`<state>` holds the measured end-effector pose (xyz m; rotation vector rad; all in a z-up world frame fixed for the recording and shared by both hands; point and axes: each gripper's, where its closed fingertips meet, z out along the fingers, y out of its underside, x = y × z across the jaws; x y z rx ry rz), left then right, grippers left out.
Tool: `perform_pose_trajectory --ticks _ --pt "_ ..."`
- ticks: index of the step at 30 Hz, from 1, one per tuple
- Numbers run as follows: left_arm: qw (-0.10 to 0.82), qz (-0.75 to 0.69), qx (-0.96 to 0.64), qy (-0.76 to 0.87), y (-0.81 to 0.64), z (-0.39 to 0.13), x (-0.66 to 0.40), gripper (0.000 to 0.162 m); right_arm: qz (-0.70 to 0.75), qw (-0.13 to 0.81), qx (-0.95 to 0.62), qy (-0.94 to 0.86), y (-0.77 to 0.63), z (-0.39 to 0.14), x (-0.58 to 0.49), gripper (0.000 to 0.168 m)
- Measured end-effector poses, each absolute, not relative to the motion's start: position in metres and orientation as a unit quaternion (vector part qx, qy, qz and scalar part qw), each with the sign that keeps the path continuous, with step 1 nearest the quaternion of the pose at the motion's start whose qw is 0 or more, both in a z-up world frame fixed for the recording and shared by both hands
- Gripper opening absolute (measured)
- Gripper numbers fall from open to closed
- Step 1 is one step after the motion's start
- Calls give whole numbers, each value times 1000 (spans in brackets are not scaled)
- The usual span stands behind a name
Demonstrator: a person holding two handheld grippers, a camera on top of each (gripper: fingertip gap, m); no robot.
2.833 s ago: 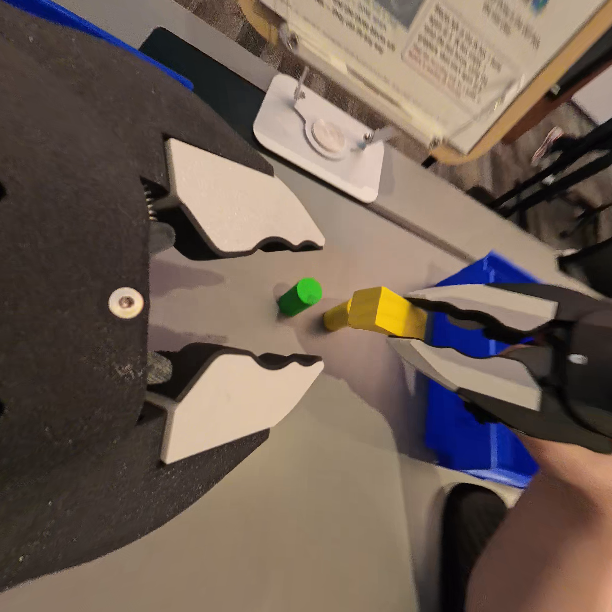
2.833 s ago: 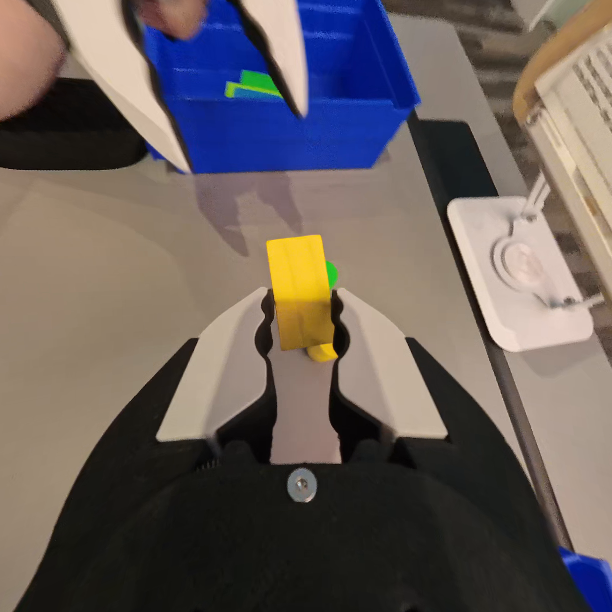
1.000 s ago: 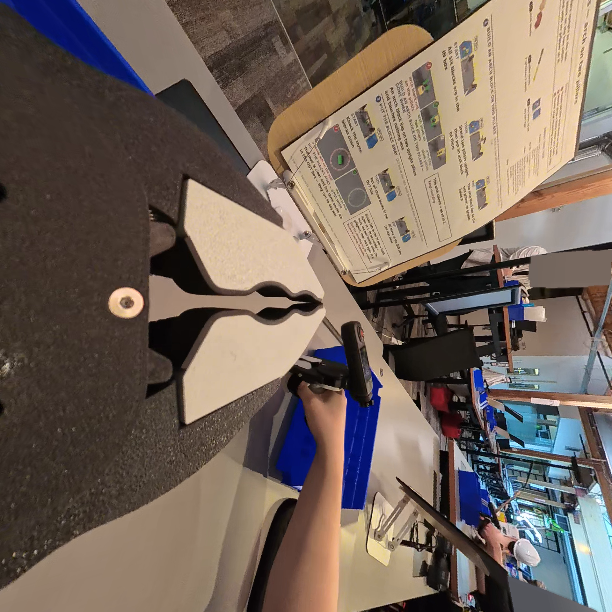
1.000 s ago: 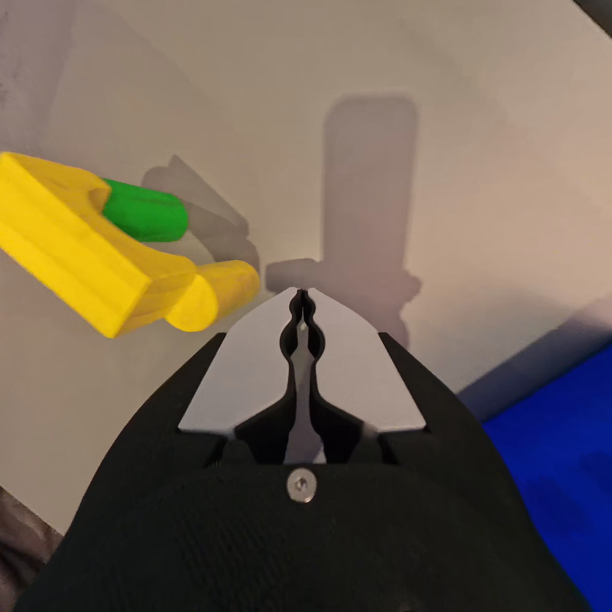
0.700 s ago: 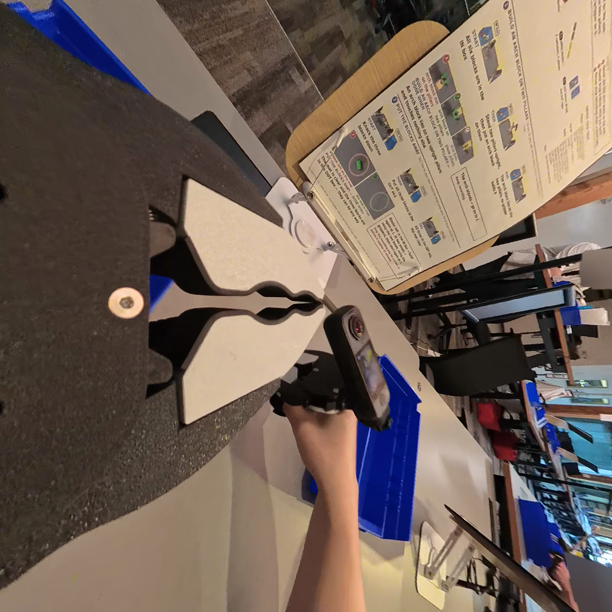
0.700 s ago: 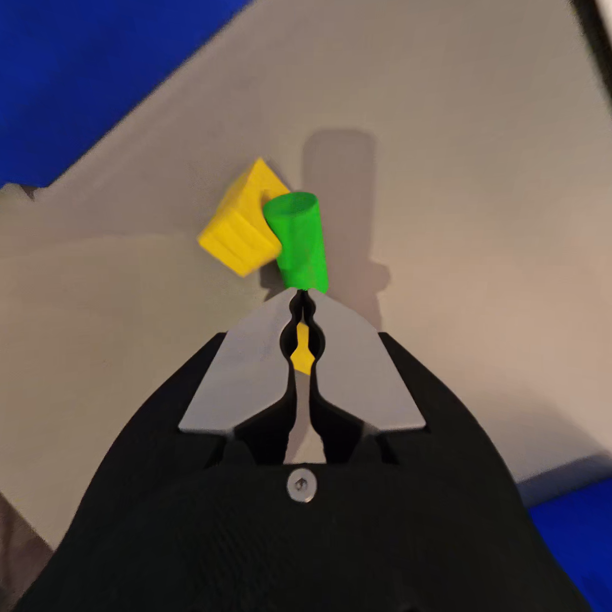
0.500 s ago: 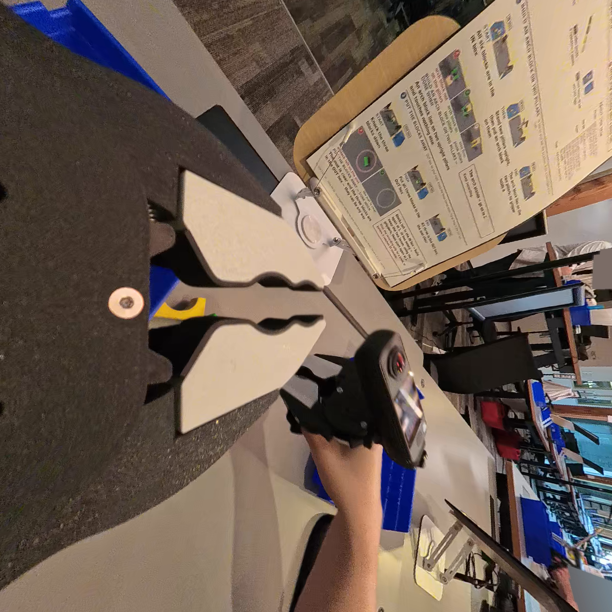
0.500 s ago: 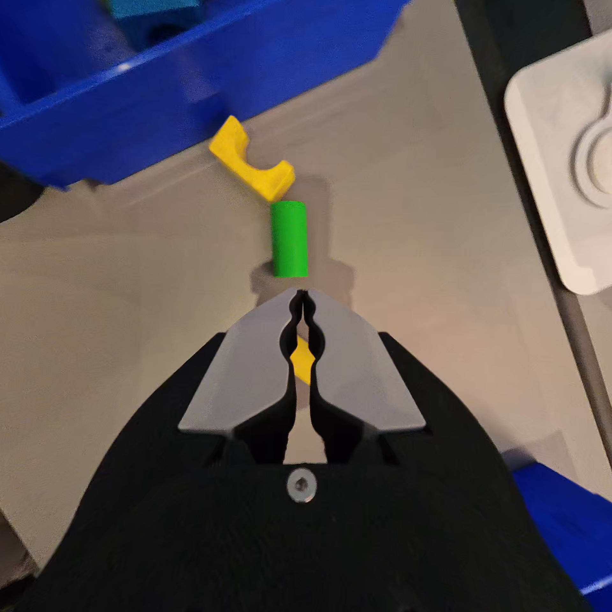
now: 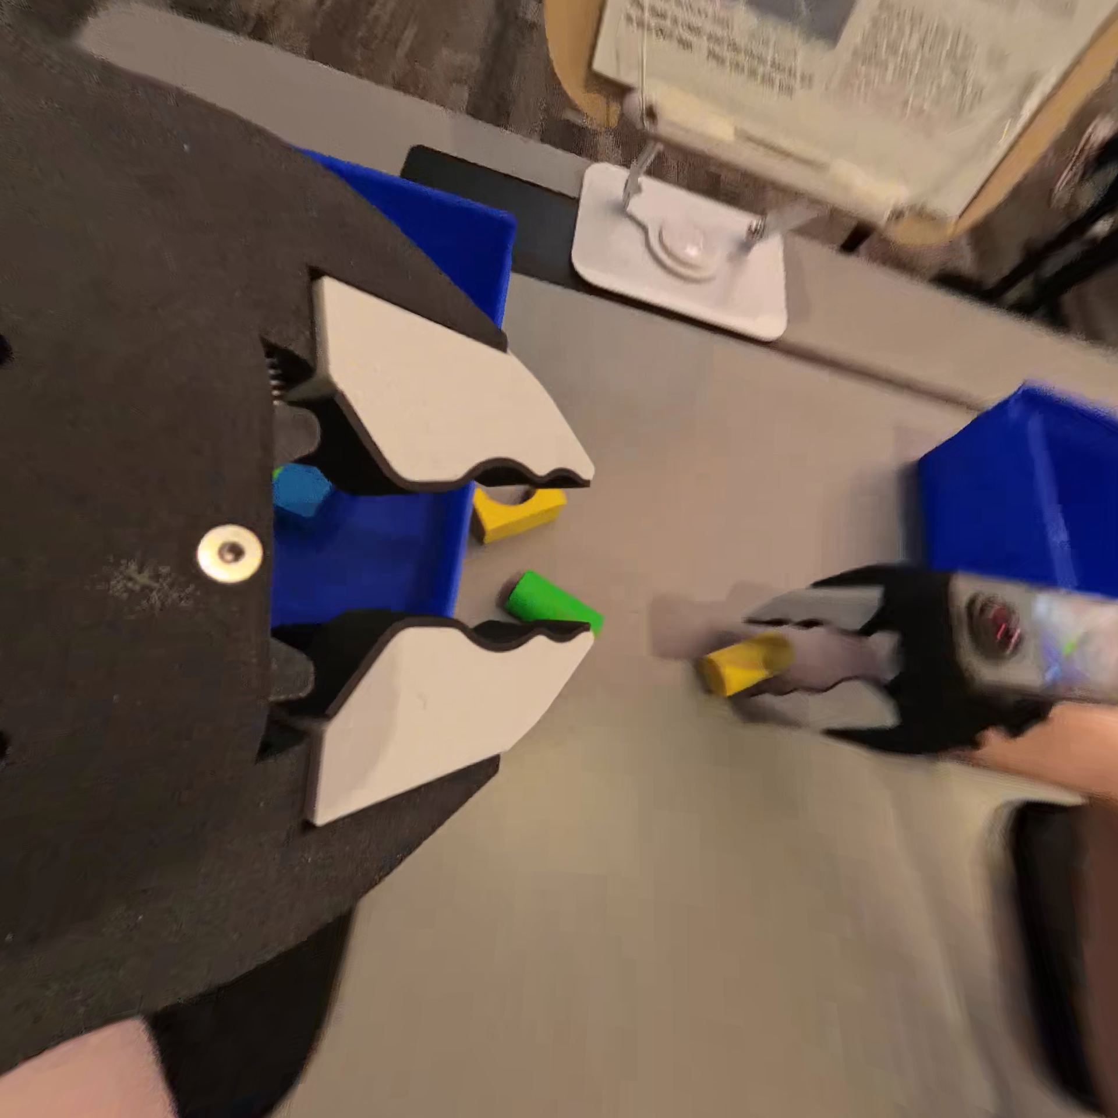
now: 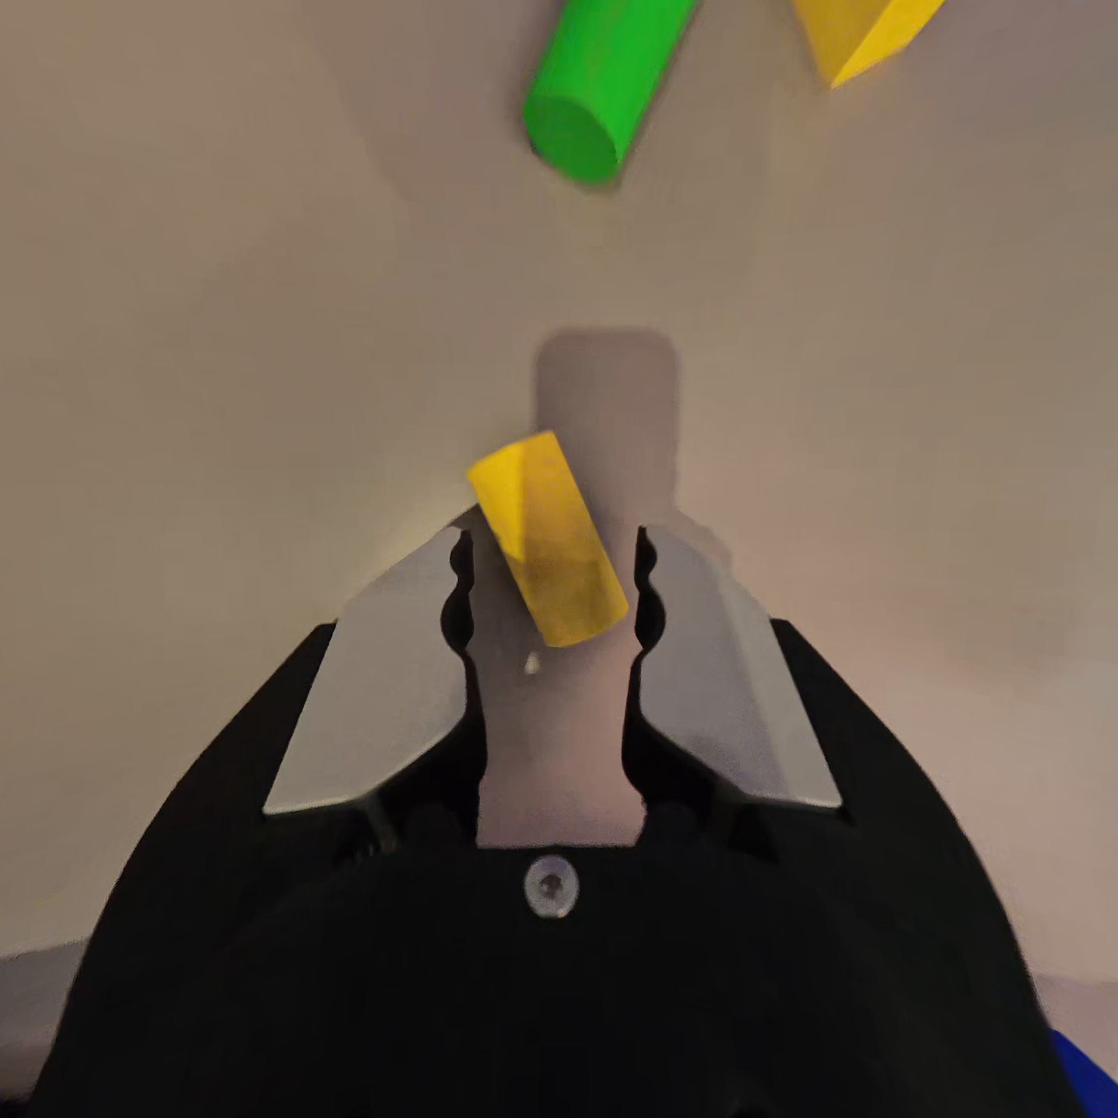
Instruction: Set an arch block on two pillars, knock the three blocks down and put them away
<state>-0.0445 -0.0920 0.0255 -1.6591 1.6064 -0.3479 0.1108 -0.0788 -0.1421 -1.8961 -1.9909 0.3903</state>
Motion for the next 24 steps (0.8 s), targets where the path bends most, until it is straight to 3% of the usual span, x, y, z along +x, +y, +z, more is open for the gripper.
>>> perform_pose_trajectory --ticks 2,6,11,15,19,21,24 --pt "358 -101 -640 672 -102 8 -42 42 130 141 -673 -714 -84 -158 120 40" --pt "302 -81 -624 716 -123 -13 -26 43 171 183 -672 -697 -84 -137 115 36" --pt "220 -19 -606 764 -138 -59 -20 45 217 350 -655 -633 -66 -25 144 36" --pt "145 31 -606 782 -146 -109 -32 46 183 449 -689 -539 -35 41 230 36" --pt "75 49 -612 786 -155 -146 -49 47 187 443 -767 -424 -6 29 330 36" --pt "57 59 -617 783 -156 -156 -53 34 203 404 -806 -381 1 -1 362 36" --pt "49 60 -625 777 -159 -156 -50 33 175 309 -855 -378 3 -62 384 37"
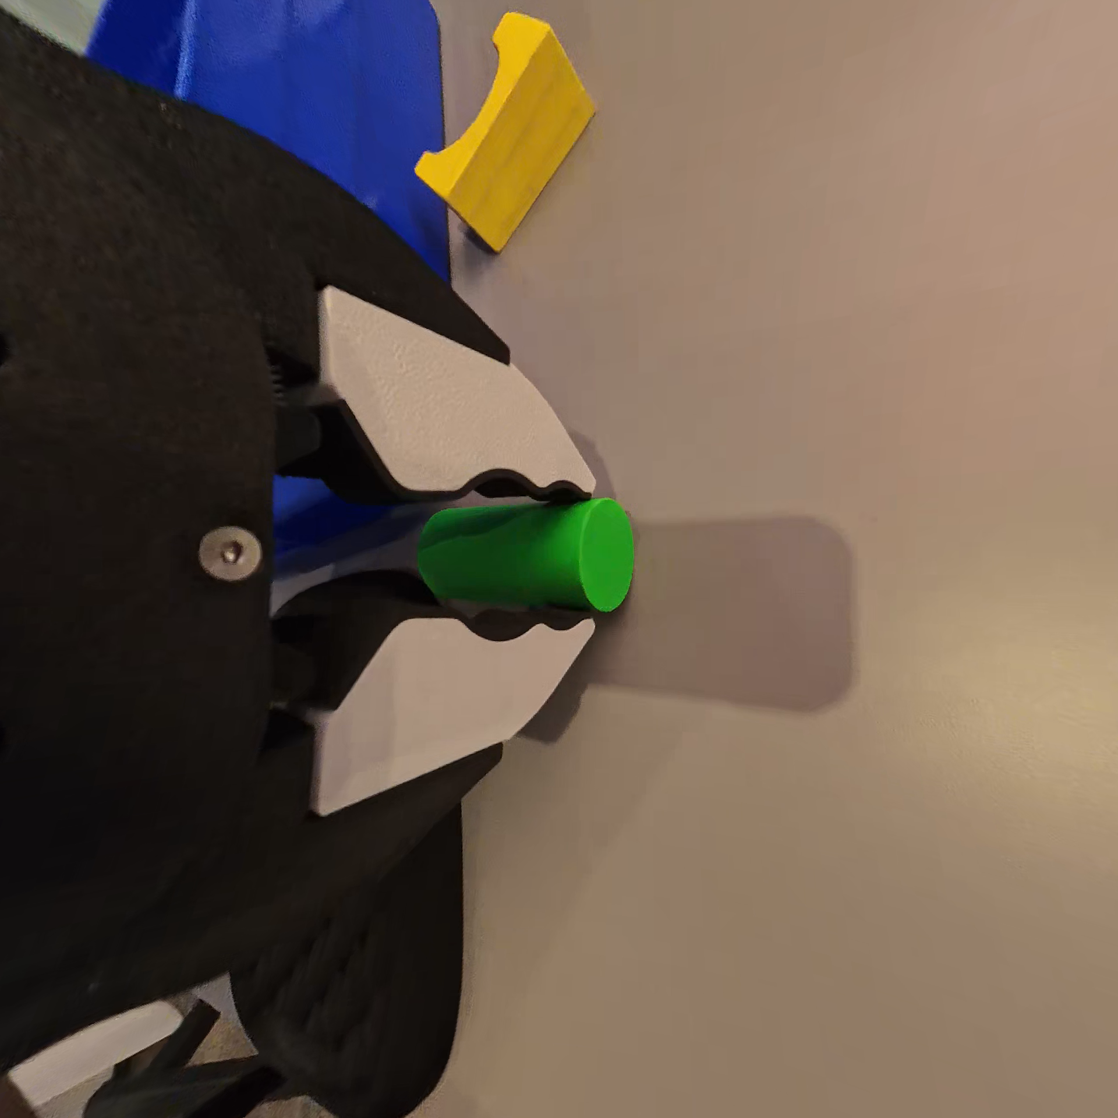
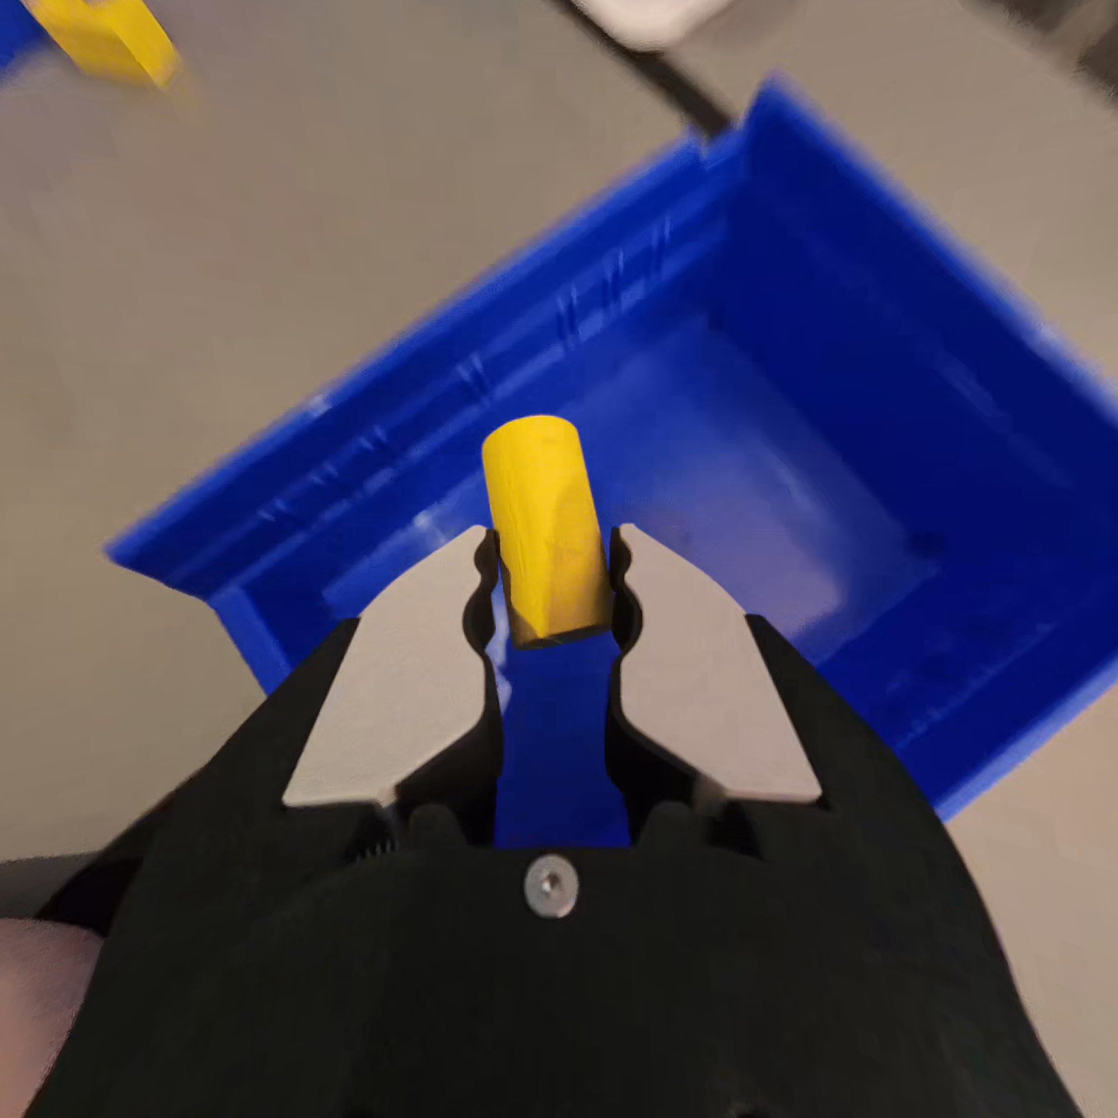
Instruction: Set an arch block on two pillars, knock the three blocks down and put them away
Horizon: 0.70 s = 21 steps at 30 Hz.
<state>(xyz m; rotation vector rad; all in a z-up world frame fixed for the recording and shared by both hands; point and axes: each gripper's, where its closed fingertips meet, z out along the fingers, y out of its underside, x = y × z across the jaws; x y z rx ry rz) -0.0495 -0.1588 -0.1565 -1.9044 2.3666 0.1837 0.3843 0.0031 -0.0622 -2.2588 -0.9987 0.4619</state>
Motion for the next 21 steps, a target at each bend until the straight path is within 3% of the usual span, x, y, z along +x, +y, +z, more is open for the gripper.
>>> perform_pose_trajectory --ticks 3,6,10,13,17,21 --pt "75 73 -636 765 -146 -148 -44 33 141 239 -879 -387 5 -103 389 40" --pt "152 -7 -669 728 -135 -111 -13 33 143 261 -884 -361 22 -101 389 50" --pt "331 -205 -677 625 -110 -14 53 33 145 419 -807 -391 33 -23 353 53" --pt "414 -390 -646 509 -96 64 90 33 241 521 -672 -467 -3 48 276 61" --pt "457 -488 -592 450 -84 114 118 32 393 532 -536 -525 -65 93 184 72" --pt "458 -482 -594 453 -78 110 143 33 446 484 -546 -518 -73 80 134 76"
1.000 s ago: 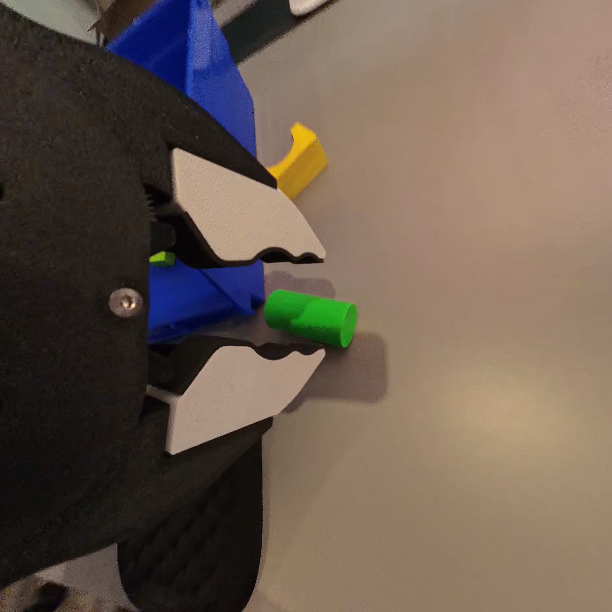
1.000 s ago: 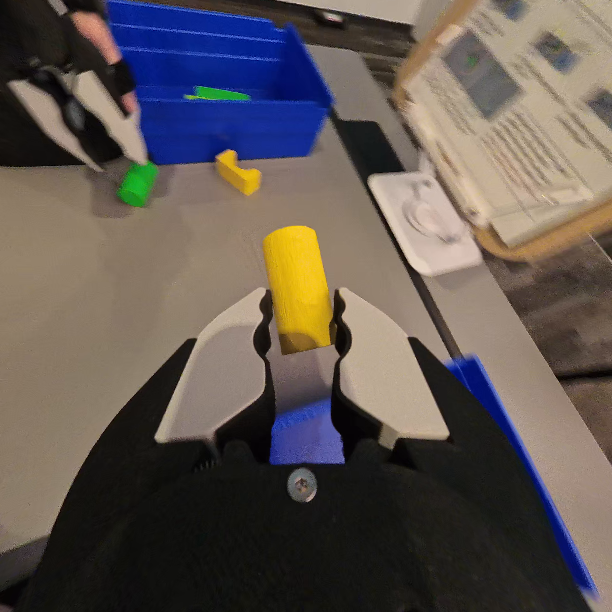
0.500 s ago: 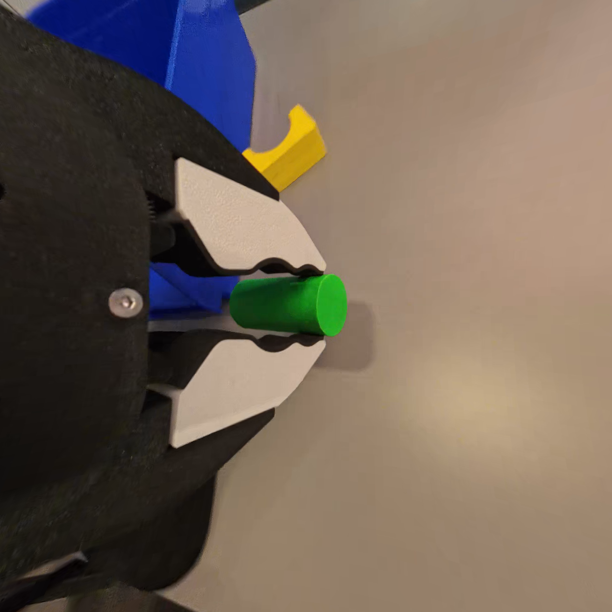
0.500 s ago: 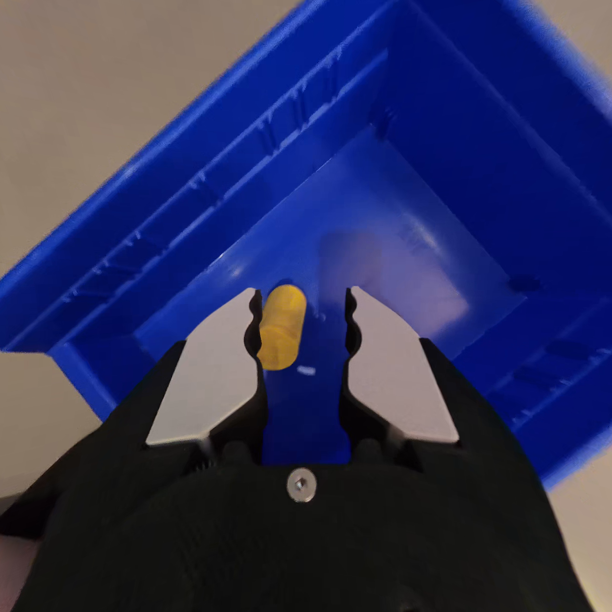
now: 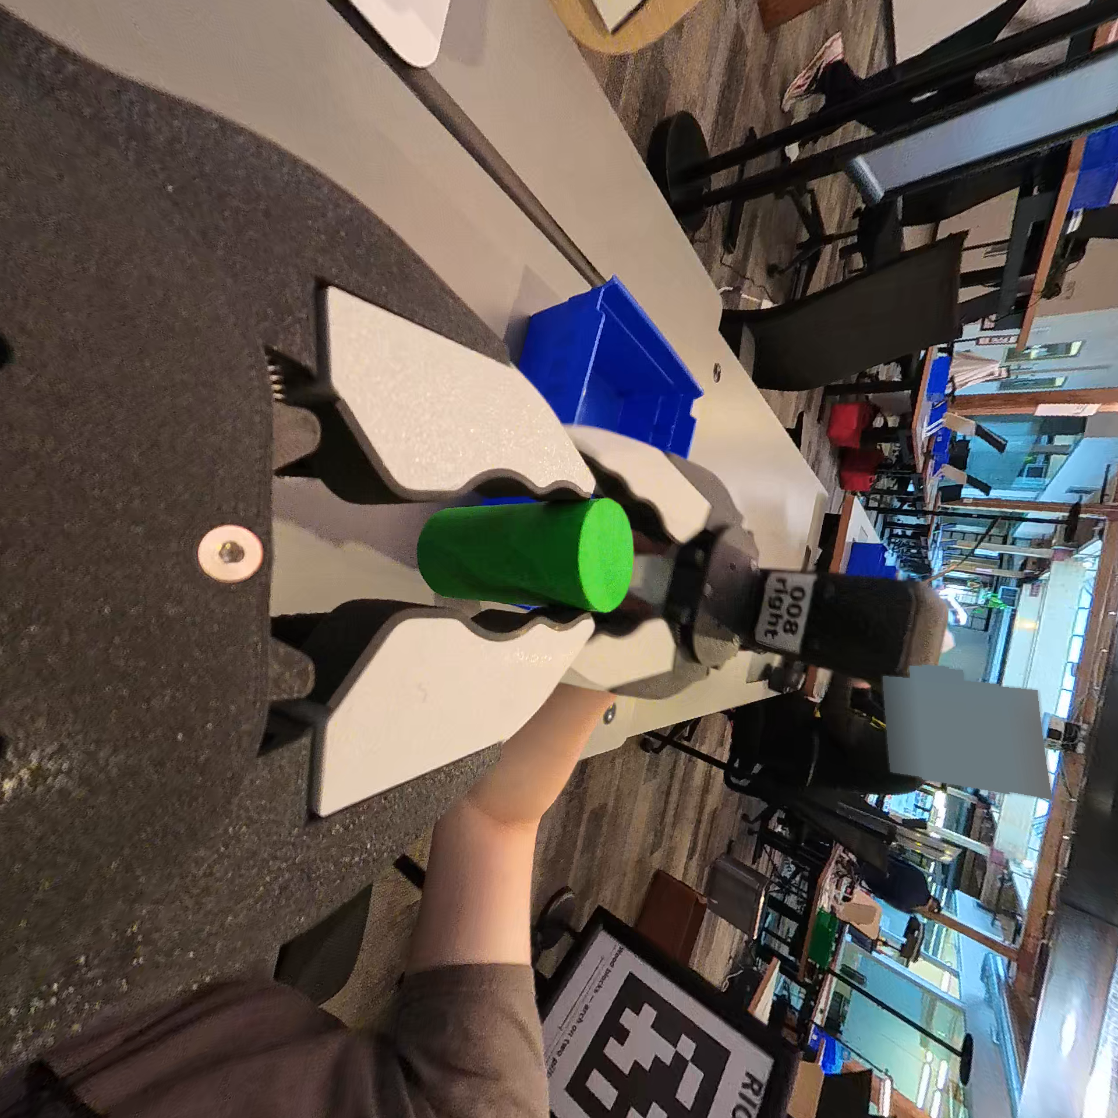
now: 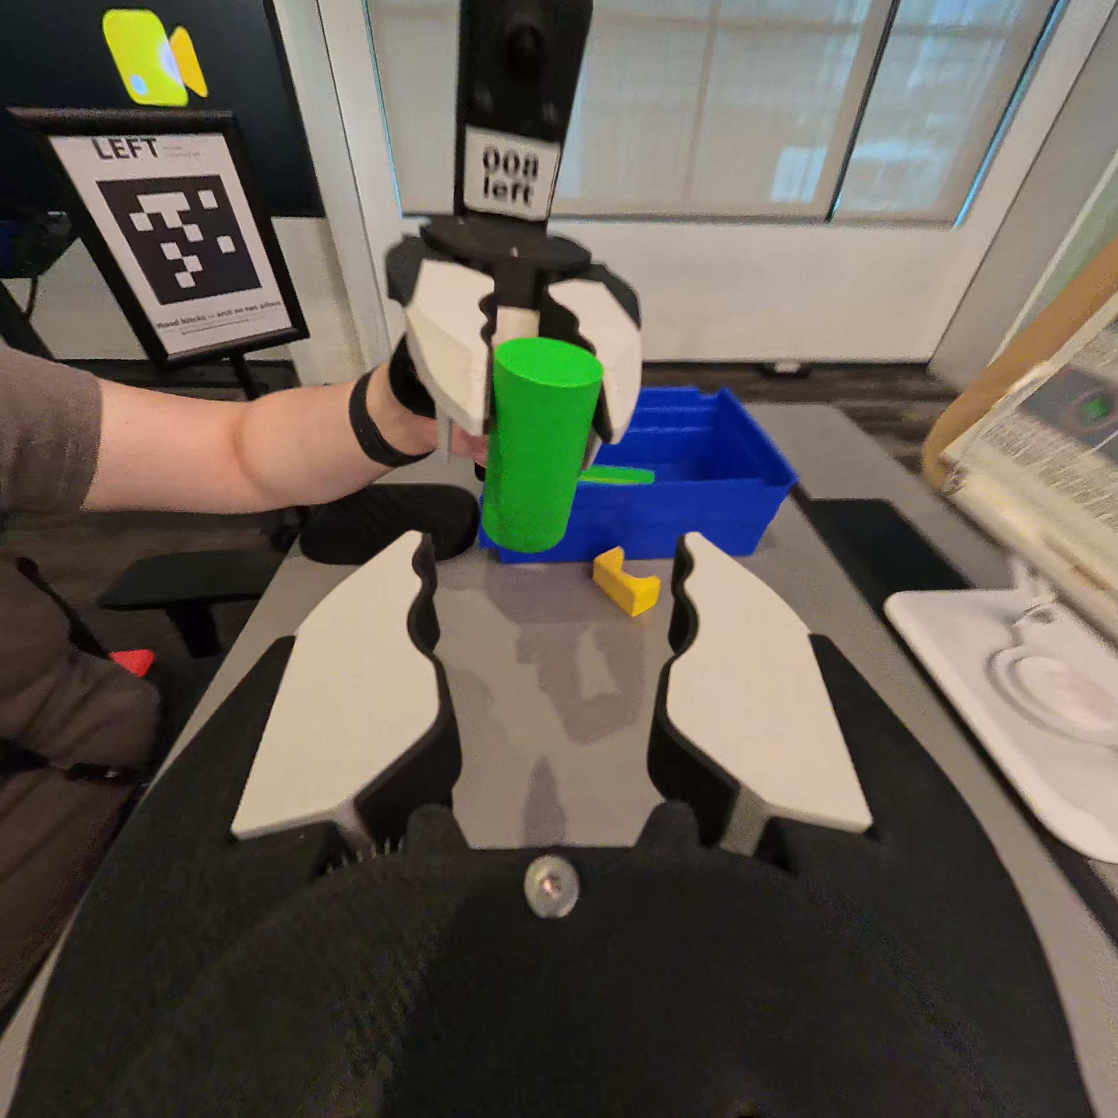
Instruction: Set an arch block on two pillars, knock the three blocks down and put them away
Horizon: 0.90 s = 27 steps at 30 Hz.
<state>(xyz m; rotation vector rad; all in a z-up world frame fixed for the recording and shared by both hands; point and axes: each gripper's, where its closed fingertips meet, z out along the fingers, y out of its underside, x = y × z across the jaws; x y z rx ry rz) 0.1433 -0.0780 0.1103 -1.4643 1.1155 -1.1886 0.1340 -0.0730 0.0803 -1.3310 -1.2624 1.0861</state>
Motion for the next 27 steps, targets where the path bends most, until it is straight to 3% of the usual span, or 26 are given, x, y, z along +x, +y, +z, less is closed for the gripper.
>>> perform_pose_trajectory --ticks 2,3,4,6,8,11,14,18,20,25,26,27 --pt "439 -477 -613 452 -75 101 151 33 448 447 -581 -512 -67 60 120 71" --pt "429 -468 -631 447 -70 95 150 38 453 418 -584 -528 -70 50 117 40" --pt "416 -455 -647 448 -65 90 146 48 454 397 -590 -537 -70 43 117 32" --pt "405 -400 -691 445 -43 77 125 61 448 388 -601 -536 -63 38 129 31" --pt "367 -304 -760 442 -20 45 89 55 437 402 -608 -526 -54 46 153 31" --pt "226 -147 -854 444 -13 -29 33 46 364 431 -674 -477 -22 47 213 31" --pt "128 19 -882 454 -17 -84 -6 39 260 395 -781 -407 6 12 290 31" --pt "100 243 -822 506 0 -107 -39 45 189 320 -878 -301 23 -44 373 32" --pt "105 275 -814 501 9 -110 -44 41 178 292 -899 -274 26 -66 393 32" --pt "69 209 -860 461 5 -129 -49 50 138 222 -931 -255 28 -110 417 32" --pt "63 219 -861 454 7 -130 -55 49 140 221 -933 -247 31 -113 416 31" --pt "56 218 -862 454 7 -133 -57 38 143 225 -933 -242 34 -113 414 32"
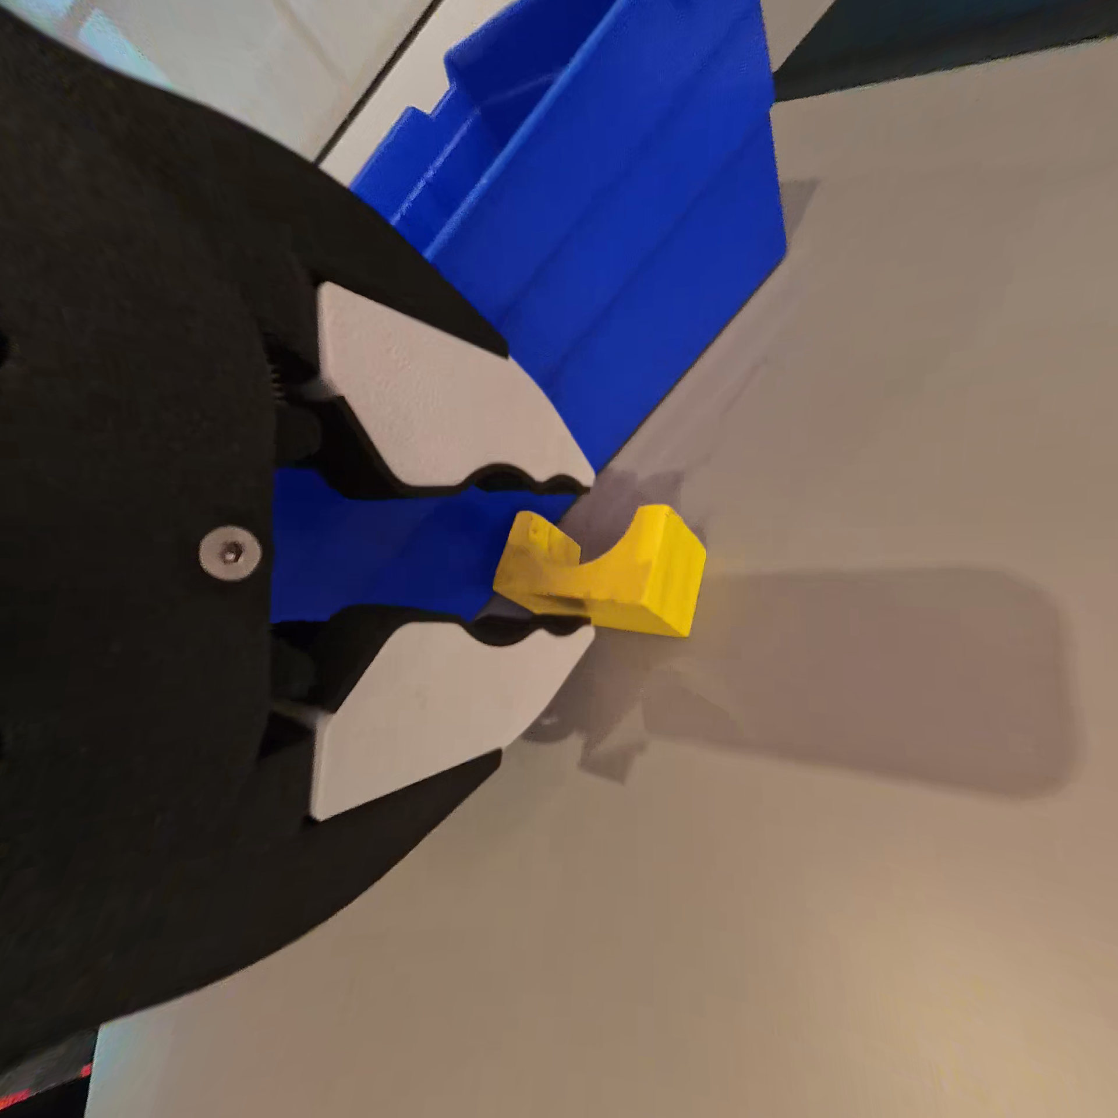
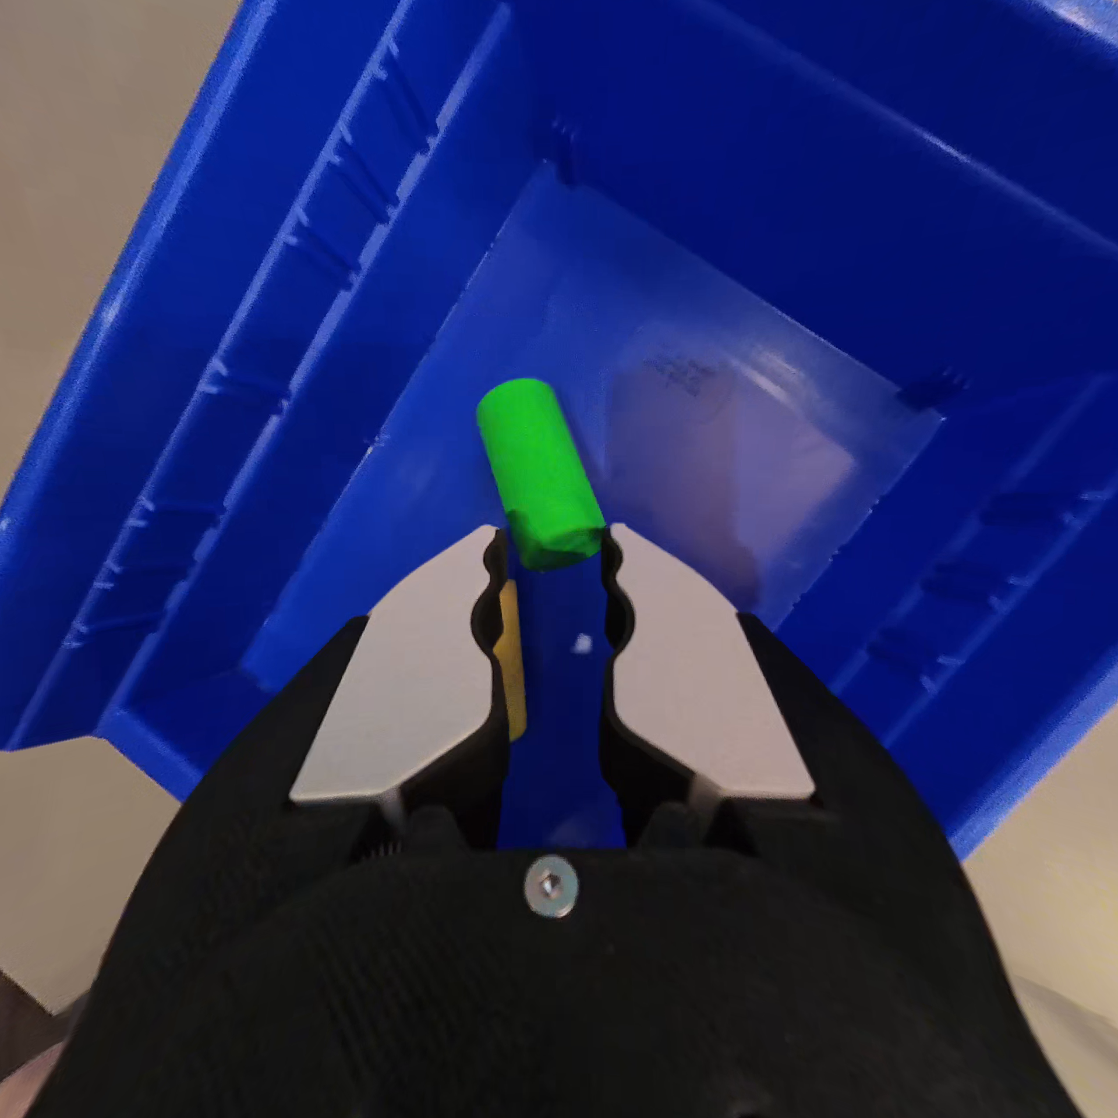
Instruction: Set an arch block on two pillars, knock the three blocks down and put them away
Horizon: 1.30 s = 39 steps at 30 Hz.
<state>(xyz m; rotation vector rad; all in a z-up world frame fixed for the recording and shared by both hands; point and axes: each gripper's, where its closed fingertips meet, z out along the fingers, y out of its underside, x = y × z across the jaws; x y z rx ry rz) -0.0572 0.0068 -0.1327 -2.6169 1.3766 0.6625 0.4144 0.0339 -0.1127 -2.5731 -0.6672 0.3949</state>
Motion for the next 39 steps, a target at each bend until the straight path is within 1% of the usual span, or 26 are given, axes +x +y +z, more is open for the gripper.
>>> perform_pose_trajectory --ticks 1,2,3,5,8,11,13,15,16,18,20,22,25,27,29,32,34,35,36,37,38,39 --pt "54 214 -864 454 6 -135 -56 36 154 231 -930 -243 35 -111 410 37" --pt "54 211 -863 455 6 -138 -55 35 162 235 -926 -247 34 -109 407 48" --pt "49 209 -863 458 5 -142 -54 34 163 239 -924 -250 34 -106 405 52" --pt "16 221 -860 460 0 -148 -61 31 159 258 -920 -249 35 -96 407 52" --pt "2 240 -853 463 0 -150 -64 17 167 279 -913 -247 34 -84 407 51" --pt "3 252 -841 478 0 -150 -62 14 153 284 -913 -248 34 -82 412 52" --pt "32 244 -841 482 4 -144 -56 14 132 288 -916 -248 35 -79 416 52" --pt "76 228 -844 480 10 -123 -46 13 126 315 -903 -262 38 -65 409 52" --pt "113 190 -848 482 10 -108 -32 13 123 344 -888 -278 40 -51 401 51" --pt "165 41 -861 479 -5 -75 12 13 127 416 -838 -330 42 -16 371 53" --pt "211 -123 -838 487 -28 -31 60 13 147 491 -756 -407 31 23 324 57" --pt "261 -245 -804 475 -43 16 93 13 145 560 -663 -476 13 56 274 62" --pt "277 -385 -764 438 -62 64 118 13 133 628 -548 -536 -19 86 205 79" --pt "250 -451 -748 417 -73 80 125 13 132 642 -500 -566 -42 91 170 87" --pt "220 -494 -744 394 -79 85 128 13 115 655 -465 -584 -58 93 145 96" --pt "182 -531 -734 383 -86 83 132 13 68 669 -428 -604 -71 89 121 98" --pt "167 -538 -728 390 -92 78 134 13 29 667 -421 -614 -70 81 113 96" --pt "165 -537 -727 396 -93 76 134 13 8 673 -419 -610 -67 81 113 80" --pt "170 -533 -720 410 -95 76 134 13 0 673 -409 -616 -68 79 112 71" --pt "182 -529 -713 422 -95 77 132 13 5 670 -410 -619 -69 79 113 71" --pt "201 -519 -714 425 -91 78 129 17 20 662 -423 -619 -68 80 117 71" --pt "226 -509 -713 426 -86 82 124 26 36 657 -436 -615 -67 83 124 71"
